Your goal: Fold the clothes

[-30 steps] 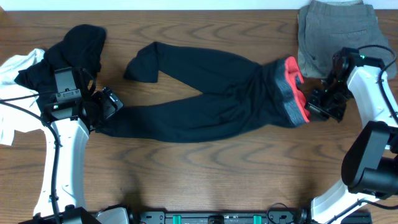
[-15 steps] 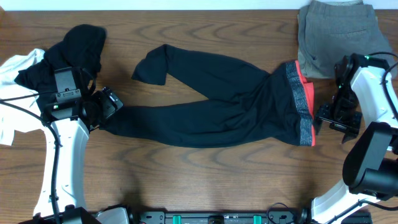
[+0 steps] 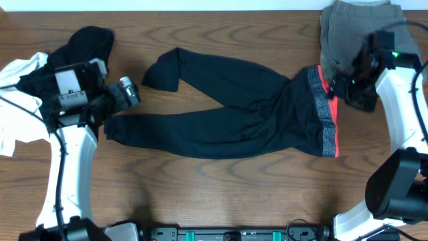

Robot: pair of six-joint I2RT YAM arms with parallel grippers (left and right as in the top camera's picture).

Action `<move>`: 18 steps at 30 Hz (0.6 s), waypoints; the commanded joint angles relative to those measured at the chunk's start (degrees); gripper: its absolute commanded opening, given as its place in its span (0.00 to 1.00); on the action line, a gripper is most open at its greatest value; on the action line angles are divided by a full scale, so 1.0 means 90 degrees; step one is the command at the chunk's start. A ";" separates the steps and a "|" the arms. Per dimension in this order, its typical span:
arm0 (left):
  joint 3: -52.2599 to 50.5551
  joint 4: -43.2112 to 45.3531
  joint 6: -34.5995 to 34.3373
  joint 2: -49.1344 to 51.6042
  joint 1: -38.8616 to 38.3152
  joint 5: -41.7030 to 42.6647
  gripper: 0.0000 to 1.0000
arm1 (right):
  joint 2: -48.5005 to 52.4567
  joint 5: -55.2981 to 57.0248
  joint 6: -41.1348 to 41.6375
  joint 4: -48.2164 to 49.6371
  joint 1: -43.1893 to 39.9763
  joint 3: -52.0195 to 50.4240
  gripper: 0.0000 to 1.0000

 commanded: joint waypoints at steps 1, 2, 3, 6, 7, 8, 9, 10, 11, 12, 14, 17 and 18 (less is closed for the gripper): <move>0.0316 0.0163 0.0255 0.0503 -0.0311 0.0481 0.98 | -0.0155 -0.0255 -0.0211 0.0209 0.0398 0.0299 0.80; 0.0459 0.0165 0.0328 0.0692 -0.0396 0.0481 0.98 | -0.0155 -0.0255 -0.0211 0.0282 0.0476 0.0318 0.80; 0.0639 0.0146 0.0413 0.0911 -0.0476 0.0478 0.98 | -0.0155 -0.0255 -0.0211 0.0379 0.0580 0.0333 0.80; 0.1333 0.0046 0.0471 0.1700 -0.0607 0.0474 0.98 | -0.0155 -0.0255 -0.0211 0.0508 0.0831 0.0338 0.81; 0.1559 0.0015 0.0476 0.1943 -0.0617 0.0476 0.98 | -0.0155 -0.0253 -0.0214 0.0505 0.0889 0.0338 0.81; 0.1819 -0.0044 0.0498 0.2208 -0.0617 0.0476 0.98 | -0.0155 -0.0253 -0.0236 0.0495 0.0947 0.0338 0.81; 0.2033 -0.0087 0.0537 0.2421 -0.0617 0.0478 0.98 | -0.0155 -0.0248 -0.0245 0.0474 0.0991 0.0338 0.82; 0.2266 -0.0141 0.0585 0.2647 -0.0617 0.0478 0.98 | -0.0155 -0.0250 -0.0279 0.0452 0.1022 0.0338 0.82; 0.2426 -0.0168 0.0627 0.2815 -0.0624 0.0478 0.99 | -0.0155 -0.0250 -0.0279 0.0430 0.1032 0.0338 0.82; 0.2565 -0.0194 0.0680 0.2960 -0.0636 0.0478 0.99 | -0.0155 -0.0253 -0.0279 0.0420 0.1035 0.0335 0.82; 0.2739 -0.0211 0.0865 0.3194 -0.0699 0.0478 0.99 | -0.0155 -0.0253 -0.0279 0.0406 0.1035 0.0335 0.82; 0.2781 -0.0248 0.1768 0.3422 -0.0930 0.0420 0.99 | -0.0155 -0.0253 -0.0277 0.0454 0.1035 0.0335 0.84; 0.2781 -0.0308 0.2093 0.3497 -0.1066 0.0155 0.99 | -0.0155 -0.0253 -0.0277 0.0469 0.1035 0.0335 0.84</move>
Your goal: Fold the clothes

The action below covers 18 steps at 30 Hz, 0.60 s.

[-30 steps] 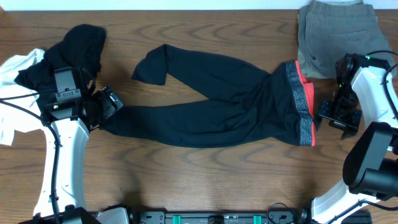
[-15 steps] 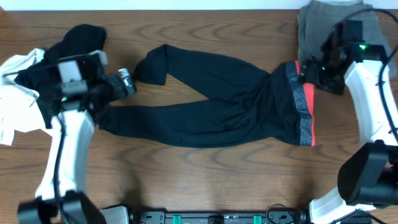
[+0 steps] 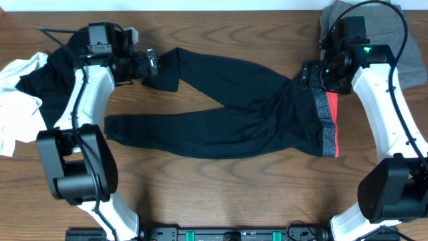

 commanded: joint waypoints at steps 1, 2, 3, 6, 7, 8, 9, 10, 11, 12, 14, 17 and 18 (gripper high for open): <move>0.0138 -0.0153 0.1217 0.0245 -0.0435 -0.0568 0.99 | -0.0102 -0.0002 -0.0092 0.0032 0.0034 0.0104 0.84; 0.0138 -0.0189 0.1358 0.0311 -0.0573 -0.0930 0.99 | -0.0102 -0.0002 -0.0092 0.0032 0.0034 0.0104 0.84; 0.0138 -0.0228 0.1474 0.0367 -0.0716 -0.1280 0.99 | -0.0102 -0.0002 -0.0092 0.0029 0.0034 0.0104 0.84; 0.0138 -0.0236 0.1651 0.0510 -0.1027 -0.1664 0.98 | -0.0102 -0.0002 -0.0092 0.0007 0.0034 0.0104 0.84; 0.0138 -0.0228 0.1651 0.0539 -0.1078 -0.1678 0.99 | -0.0102 -0.0002 -0.0092 0.0005 0.0034 0.0104 0.84; 0.0138 -0.0228 0.1651 0.0578 -0.1122 -0.1705 0.99 | -0.0102 -0.0002 -0.0092 -0.0002 0.0034 0.0104 0.84; 0.0136 -0.0231 0.1654 0.0612 -0.1158 -0.1790 0.99 | -0.0102 -0.0002 -0.0092 -0.0012 0.0034 0.0104 0.84; 0.0134 -0.0231 0.1651 0.0651 -0.1171 -0.1892 0.99 | -0.0102 -0.0002 -0.0092 -0.0022 0.0034 0.0104 0.84; 0.0134 -0.0226 0.1678 0.0699 -0.1178 -0.1921 0.99 | -0.0102 -0.0005 -0.0092 -0.0024 0.0034 0.0102 0.84; 0.0134 -0.0223 0.1693 0.0719 -0.1178 -0.1933 0.99 | -0.0102 -0.0005 -0.0092 -0.0024 0.0034 0.0102 0.84; 0.0134 -0.0204 0.1695 0.0787 -0.1175 -0.1940 0.99 | -0.0102 -0.0002 -0.0092 -0.0022 0.0034 0.0102 0.84; 0.0134 -0.0177 0.1693 0.0872 -0.1178 -0.1940 0.89 | -0.0102 -0.0002 -0.0092 -0.0019 0.0034 0.0102 0.84; 0.0134 -0.0177 0.1690 0.0899 -0.1178 -0.1936 0.85 | -0.0102 -0.0002 -0.0092 -0.0019 0.0034 0.0102 0.84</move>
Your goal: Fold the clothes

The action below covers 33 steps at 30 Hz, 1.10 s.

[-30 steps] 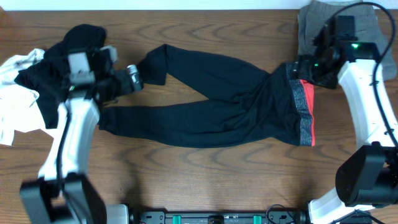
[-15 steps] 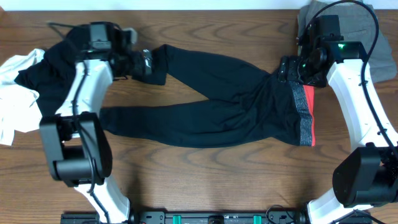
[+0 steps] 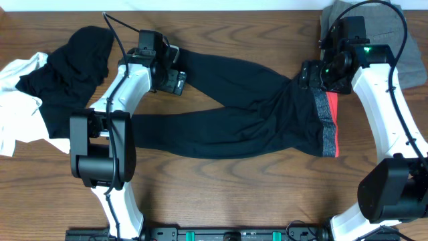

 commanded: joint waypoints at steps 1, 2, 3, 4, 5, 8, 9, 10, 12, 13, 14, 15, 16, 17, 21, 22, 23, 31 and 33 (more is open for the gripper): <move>0.0124 0.0007 0.0129 0.0206 0.0024 -0.0151 0.82 | -0.0102 -0.0002 -0.0066 -0.0012 0.0034 0.0102 0.84; 0.0124 0.0007 0.0129 0.0255 0.0024 -0.0151 0.80 | -0.0102 -0.0002 -0.0066 -0.0012 0.0034 0.0102 0.83; 0.0124 0.0010 0.0104 0.0311 0.0019 -0.0148 0.77 | -0.0102 -0.0002 -0.0066 -0.0012 0.0034 0.0102 0.84; 0.0124 0.0010 0.0085 0.0364 0.0012 -0.0148 0.74 | -0.0102 -0.0002 -0.0066 -0.0012 0.0034 0.0102 0.83; 0.0124 0.0010 0.0085 0.0418 0.0012 -0.0148 0.69 | -0.0102 0.0000 -0.0068 -0.0012 0.0034 0.0102 0.84; 0.0124 0.0010 0.0085 0.0512 0.0000 -0.0148 0.59 | -0.0102 0.0000 -0.0068 -0.0010 0.0034 0.0102 0.84; 0.0124 0.0010 0.0085 0.0520 0.0000 -0.0148 0.59 | -0.0102 0.0000 -0.0068 -0.0007 0.0034 0.0102 0.84; 0.0124 0.0015 0.0085 0.0520 0.0000 -0.0146 0.57 | -0.0102 0.0000 -0.0068 -0.0007 0.0034 0.0102 0.84; 0.0124 0.0058 0.0085 0.0520 0.0000 -0.0148 0.52 | -0.0102 0.0000 -0.0068 -0.0002 0.0034 0.0102 0.84; 0.0124 0.0092 0.0085 0.0520 0.0000 -0.0148 0.49 | -0.0102 0.0000 -0.0066 -0.0002 0.0034 0.0102 0.84; 0.0124 0.0136 0.0083 0.0520 0.0000 -0.0148 0.46 | -0.0102 0.0000 -0.0066 -0.0002 0.0034 0.0102 0.84; 0.0124 0.0160 0.0085 0.0520 0.0000 -0.0148 0.41 | -0.0102 0.0000 -0.0066 -0.0002 0.0034 0.0102 0.84; 0.0124 0.0204 0.0083 0.0520 0.0000 -0.0148 0.35 | -0.0102 0.0000 -0.0066 -0.0002 0.0034 0.0102 0.84; 0.0124 0.0250 0.0080 0.0520 0.0000 -0.0148 0.27 | -0.0102 0.0000 -0.0066 -0.0002 0.0034 0.0102 0.84; 0.0126 0.0512 -0.0182 0.0515 0.0019 -0.0160 0.06 | -0.0102 0.0000 -0.0066 0.0007 0.0034 0.0102 0.84; 0.0138 0.0590 -0.0291 0.0498 0.0036 -0.0233 0.06 | -0.0102 0.0000 -0.0066 0.0015 0.0034 0.0102 0.84; 0.0199 0.0680 -0.0529 0.0464 0.0087 -0.0478 0.06 | -0.0102 0.0000 -0.0068 0.0017 0.0034 0.0102 0.84; 0.1307 0.0532 -0.1018 0.0364 0.0787 -0.0991 0.06 | -0.0102 0.0000 -0.0068 0.0039 0.0034 0.0102 0.84; 0.1579 0.0571 -0.1151 0.0364 0.1069 -0.0991 0.06 | -0.0102 0.0000 -0.0066 0.0051 0.0034 0.0102 0.84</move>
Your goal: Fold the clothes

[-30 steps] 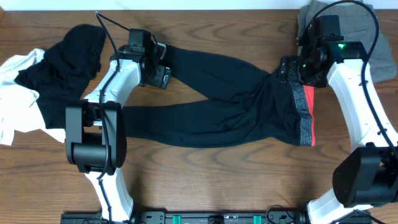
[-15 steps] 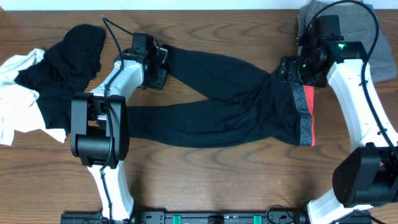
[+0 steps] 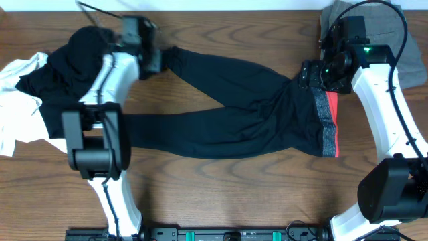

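Black leggings [image 3: 247, 114] lie spread across the table, their grey and red waistband [image 3: 328, 124] at the right. The upper leg runs up-left to its cuff [image 3: 172, 56]; the lower leg [image 3: 154, 126] runs left under the left arm. My left gripper [image 3: 159, 61] is at the upper cuff and looks shut on it. At the top end of the waistband, my right gripper [image 3: 306, 75] looks shut on the cloth. The fingers of both are hard to make out from overhead.
A black garment [image 3: 80, 50] is heaped at the far left, over a white garment [image 3: 13, 107]. A grey garment [image 3: 354, 23] lies in the far right corner, partly under the right arm. Bare wood runs along the front edge.
My left gripper moved up and to the left from the upper leg's end. The cuff went with it, and that leg now lies longer and straighter. The right arm has not moved.
At first my left gripper was by the lower leg's end and my right was beside the grey garment. Then the right gripper sat at the waistband and the left reached the bunched upper cuff. The left then sat on that cuff, which now lies drawn out up-left.
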Robot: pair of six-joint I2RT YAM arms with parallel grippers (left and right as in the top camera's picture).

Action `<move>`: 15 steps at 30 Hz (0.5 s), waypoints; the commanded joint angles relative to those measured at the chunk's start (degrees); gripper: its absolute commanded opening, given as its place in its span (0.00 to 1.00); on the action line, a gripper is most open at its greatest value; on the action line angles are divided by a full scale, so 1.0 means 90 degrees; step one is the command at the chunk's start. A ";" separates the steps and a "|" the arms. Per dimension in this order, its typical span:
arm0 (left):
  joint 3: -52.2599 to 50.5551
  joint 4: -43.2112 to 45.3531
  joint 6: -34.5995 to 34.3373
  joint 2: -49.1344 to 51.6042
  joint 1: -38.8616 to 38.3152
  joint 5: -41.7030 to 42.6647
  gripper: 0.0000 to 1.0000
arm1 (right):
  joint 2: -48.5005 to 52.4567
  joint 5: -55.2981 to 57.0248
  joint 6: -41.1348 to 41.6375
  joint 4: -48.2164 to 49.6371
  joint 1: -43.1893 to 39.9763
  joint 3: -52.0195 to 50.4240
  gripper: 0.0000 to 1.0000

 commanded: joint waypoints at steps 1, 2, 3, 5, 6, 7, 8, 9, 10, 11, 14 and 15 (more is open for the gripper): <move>0.0512 0.0090 -0.0444 -0.0097 0.0549 -0.0253 0.06 | -0.0102 0.0002 -0.0066 0.0034 0.0034 0.0102 0.84; 0.0614 0.0146 -0.0527 -0.0097 0.0714 -0.0253 0.06 | -0.0102 0.0002 -0.0066 0.0044 0.0034 0.0102 0.84; 0.0673 0.0226 -0.0590 -0.0097 0.0855 -0.0253 0.06 | -0.0100 0.0002 -0.0066 0.0056 0.0034 0.0102 0.84; 0.0712 0.0471 -0.0639 -0.0097 0.1154 -0.0248 0.06 | -0.0102 0.0002 -0.0066 0.0075 0.0034 0.0102 0.84; 0.0712 0.0585 -0.0639 -0.0097 0.1280 -0.0248 0.06 | -0.0100 0.0002 -0.0066 0.0085 0.0034 0.0102 0.84; 0.0712 0.0687 -0.0636 -0.0097 0.1416 -0.0248 0.06 | -0.0100 0.0002 -0.0066 0.0097 0.0034 0.0102 0.84; 0.0712 0.0753 -0.0636 -0.0097 0.1523 -0.0248 0.06 | -0.0100 0.0000 -0.0066 0.0119 0.0034 0.0102 0.84; 0.0712 0.0814 -0.0636 -0.0097 0.1637 -0.0245 0.06 | -0.0100 0.0000 -0.0066 0.0141 0.0034 0.0097 0.84; 0.0712 0.0862 -0.0634 -0.0097 0.1722 -0.0245 0.06 | -0.0100 0.0000 -0.0063 0.0180 0.0034 0.0090 0.84; 0.0712 0.0920 -0.0634 -0.0097 0.1797 -0.0245 0.06 | -0.0100 -0.0002 -0.0061 0.0221 0.0034 0.0078 0.84; 0.0712 0.0962 -0.0631 -0.0097 0.1897 -0.0245 0.06 | -0.0100 -0.0002 0.0017 0.0350 0.0036 0.0041 0.83; 0.0712 0.0940 -0.0631 -0.0097 0.1899 -0.0245 0.06 | -0.0087 -0.0002 0.0032 0.0376 0.0036 0.0041 0.83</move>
